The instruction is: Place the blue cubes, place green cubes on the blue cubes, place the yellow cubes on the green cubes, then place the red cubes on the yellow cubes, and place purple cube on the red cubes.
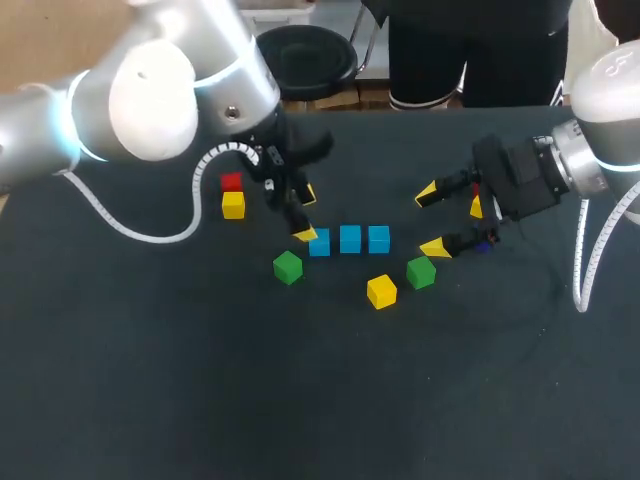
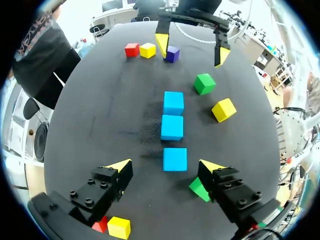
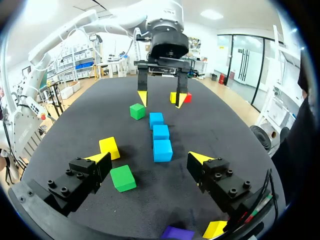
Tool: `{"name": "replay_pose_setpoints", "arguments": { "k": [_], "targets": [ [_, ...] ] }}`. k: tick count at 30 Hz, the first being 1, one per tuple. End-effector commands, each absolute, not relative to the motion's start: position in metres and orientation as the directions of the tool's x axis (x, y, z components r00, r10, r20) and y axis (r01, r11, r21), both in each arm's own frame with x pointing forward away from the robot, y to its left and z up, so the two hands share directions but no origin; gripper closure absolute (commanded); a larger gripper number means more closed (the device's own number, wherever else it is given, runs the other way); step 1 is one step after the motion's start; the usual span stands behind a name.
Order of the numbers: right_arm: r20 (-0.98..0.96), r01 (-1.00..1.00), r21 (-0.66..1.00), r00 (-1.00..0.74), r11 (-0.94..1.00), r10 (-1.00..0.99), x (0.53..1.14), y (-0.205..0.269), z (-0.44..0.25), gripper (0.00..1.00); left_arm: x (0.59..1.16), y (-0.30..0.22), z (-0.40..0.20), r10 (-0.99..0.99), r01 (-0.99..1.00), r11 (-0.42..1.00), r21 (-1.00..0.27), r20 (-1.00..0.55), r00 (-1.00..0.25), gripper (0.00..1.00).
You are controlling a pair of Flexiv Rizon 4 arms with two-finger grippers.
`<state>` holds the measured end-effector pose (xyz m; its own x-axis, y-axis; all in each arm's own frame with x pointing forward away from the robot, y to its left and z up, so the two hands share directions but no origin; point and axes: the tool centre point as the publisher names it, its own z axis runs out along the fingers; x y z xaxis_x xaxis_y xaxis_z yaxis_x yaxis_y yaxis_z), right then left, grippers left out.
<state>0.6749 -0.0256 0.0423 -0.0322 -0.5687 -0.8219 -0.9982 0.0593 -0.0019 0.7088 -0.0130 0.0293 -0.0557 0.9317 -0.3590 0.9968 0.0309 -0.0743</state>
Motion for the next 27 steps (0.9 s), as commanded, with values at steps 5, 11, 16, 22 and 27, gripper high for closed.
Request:
{"name": "replay_pose_setpoints", "arguments": {
  "k": [5,11,16,22,27],
  "targets": [
    [-0.823,-0.998,-0.003,-0.031,0.059,-0.567,0.675,-0.026,0.042,0.0,0.697,-0.011,0.032,0.933,0.998,0.021,-0.063,-0.359,-0.042,0.43],
    [-0.823,-0.998,-0.003,-0.031,0.059,-0.567,0.675,-0.026,0.042,0.0,0.698,-0.011,0.024,0.941,0.996,0.039,-0.081,-0.333,-0.063,0.52],
    [-0.823,-0.998,-0.003,-0.031,0.059,-0.567,0.675,-0.026,0.042,0.0,0.703,-0.013,0.022,0.945,0.996,0.046,-0.076,-0.319,-0.068,0.51],
    [-0.823,-0.998,-0.003,-0.031,0.059,-0.567,0.675,-0.026,0.042,0.0,0.704,-0.01,0.028,0.947,0.998,0.048,-0.051,-0.315,-0.062,0.3],
    [-0.823,-0.998,-0.003,-0.031,0.059,-0.567,0.675,-0.026,0.042,0.0,0.701,-0.007,0.029,0.948,0.998,0.051,-0.035,-0.312,-0.059,0.0]
  ]
}}
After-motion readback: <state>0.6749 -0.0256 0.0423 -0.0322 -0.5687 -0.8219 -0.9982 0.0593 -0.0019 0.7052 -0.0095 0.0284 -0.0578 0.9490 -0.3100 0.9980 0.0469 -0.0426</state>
